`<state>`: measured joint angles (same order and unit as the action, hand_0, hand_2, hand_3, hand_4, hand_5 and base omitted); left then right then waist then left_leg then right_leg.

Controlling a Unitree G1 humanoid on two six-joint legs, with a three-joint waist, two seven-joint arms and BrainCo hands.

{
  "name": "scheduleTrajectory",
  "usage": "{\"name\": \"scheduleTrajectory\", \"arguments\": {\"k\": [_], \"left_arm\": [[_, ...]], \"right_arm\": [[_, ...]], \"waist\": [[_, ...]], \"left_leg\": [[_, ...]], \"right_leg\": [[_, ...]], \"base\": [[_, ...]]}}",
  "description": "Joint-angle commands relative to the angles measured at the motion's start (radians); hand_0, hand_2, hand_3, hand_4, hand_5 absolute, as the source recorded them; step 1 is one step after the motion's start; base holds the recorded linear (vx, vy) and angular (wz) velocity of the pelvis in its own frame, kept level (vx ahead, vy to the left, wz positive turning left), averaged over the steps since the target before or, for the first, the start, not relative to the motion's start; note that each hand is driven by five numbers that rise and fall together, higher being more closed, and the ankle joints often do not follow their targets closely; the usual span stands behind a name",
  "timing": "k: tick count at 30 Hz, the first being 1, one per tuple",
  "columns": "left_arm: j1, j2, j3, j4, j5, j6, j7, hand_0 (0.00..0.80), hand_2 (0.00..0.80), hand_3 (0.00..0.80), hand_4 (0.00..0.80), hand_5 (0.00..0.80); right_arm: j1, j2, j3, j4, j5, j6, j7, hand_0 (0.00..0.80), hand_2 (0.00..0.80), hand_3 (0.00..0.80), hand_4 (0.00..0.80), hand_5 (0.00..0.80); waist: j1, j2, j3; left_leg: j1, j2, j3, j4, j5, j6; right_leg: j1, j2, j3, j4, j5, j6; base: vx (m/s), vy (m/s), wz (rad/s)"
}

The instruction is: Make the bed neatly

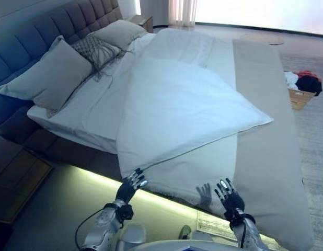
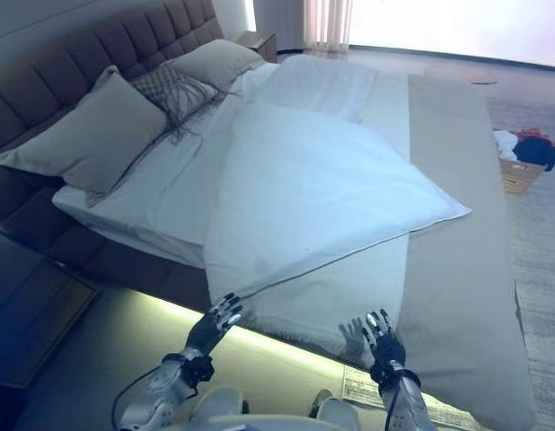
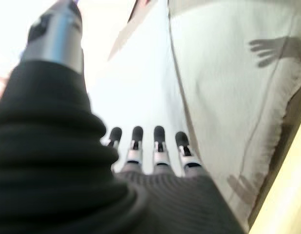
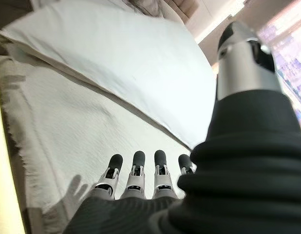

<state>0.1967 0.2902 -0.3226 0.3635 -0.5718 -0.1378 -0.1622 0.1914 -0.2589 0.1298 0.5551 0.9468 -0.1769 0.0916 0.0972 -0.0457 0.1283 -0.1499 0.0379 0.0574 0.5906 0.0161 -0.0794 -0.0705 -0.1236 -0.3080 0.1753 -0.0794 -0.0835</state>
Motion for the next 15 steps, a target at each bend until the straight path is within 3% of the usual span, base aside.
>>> {"name": "scheduleTrajectory", "arguments": {"k": [1, 4, 9, 12, 15], "left_arm": [[-0.009, 0.012, 0.035, -0.093, -0.019, -0.062, -0.026, 0.0, 0.0, 0.0, 0.0, 0.0], [-0.026, 0.002, 0.03, -0.068, -0.017, -0.055, -0.044, 0.0, 0.0, 0.0, 0.0, 0.0], [-0.021, -0.012, 0.026, -0.05, -0.015, -0.044, -0.082, 0.0, 0.0, 0.0, 0.0, 0.0], [-0.014, -0.009, 0.035, -0.062, -0.016, -0.03, -0.103, 0.0, 0.0, 0.0, 0.0, 0.0], [-0.017, 0.004, 0.05, -0.073, -0.02, -0.019, -0.117, 0.0, 0.0, 0.0, 0.0, 0.0]], "right_arm": [[0.015, -0.018, -0.008, -0.101, 0.018, -0.038, -0.019, 0.0, 0.0, 0.0, 0.0, 0.0], [0.032, -0.012, -0.003, -0.104, 0.016, -0.053, -0.02, 0.0, 0.0, 0.0, 0.0, 0.0], [0.065, -0.005, -0.011, -0.145, 0.007, -0.06, -0.027, 0.0, 0.0, 0.0, 0.0, 0.0], [0.082, -0.007, -0.013, -0.162, 0.004, -0.058, -0.034, 0.0, 0.0, 0.0, 0.0, 0.0], [0.085, -0.004, -0.005, -0.165, -0.006, -0.063, -0.04, 0.0, 0.0, 0.0, 0.0, 0.0]], "waist": [[0.002, 0.02, 0.009], [0.014, 0.052, -0.001], [0.019, 0.101, 0.003], [0.01, 0.115, 0.011], [0.001, 0.104, 0.019]], "left_leg": [[0.037, 0.035, -0.004, -0.299, 0.142, 0.004], [0.045, 0.074, -0.04, -0.482, 0.2, -0.035], [0.021, 0.142, -0.048, -0.591, 0.294, -0.072], [0.021, 0.151, -0.038, -0.571, 0.258, -0.067], [0.021, 0.115, -0.005, -0.495, 0.127, -0.031]], "right_leg": [[0.062, 0.014, 0.01, -0.09, 0.111, 0.143], [0.074, 0.032, 0.015, -0.079, 0.074, 0.143], [0.1, 0.031, 0.032, 0.012, -0.025, 0.129], [0.096, 0.002, 0.051, 0.098, -0.078, 0.13], [0.078, -0.07, 0.069, 0.191, -0.105, 0.153]], "base": [[0.276, 0.081, -0.14], [0.31, 0.115, -0.12], [0.347, 0.188, -0.18], [0.369, 0.266, -0.36], [0.363, 0.3, -0.27]]}}
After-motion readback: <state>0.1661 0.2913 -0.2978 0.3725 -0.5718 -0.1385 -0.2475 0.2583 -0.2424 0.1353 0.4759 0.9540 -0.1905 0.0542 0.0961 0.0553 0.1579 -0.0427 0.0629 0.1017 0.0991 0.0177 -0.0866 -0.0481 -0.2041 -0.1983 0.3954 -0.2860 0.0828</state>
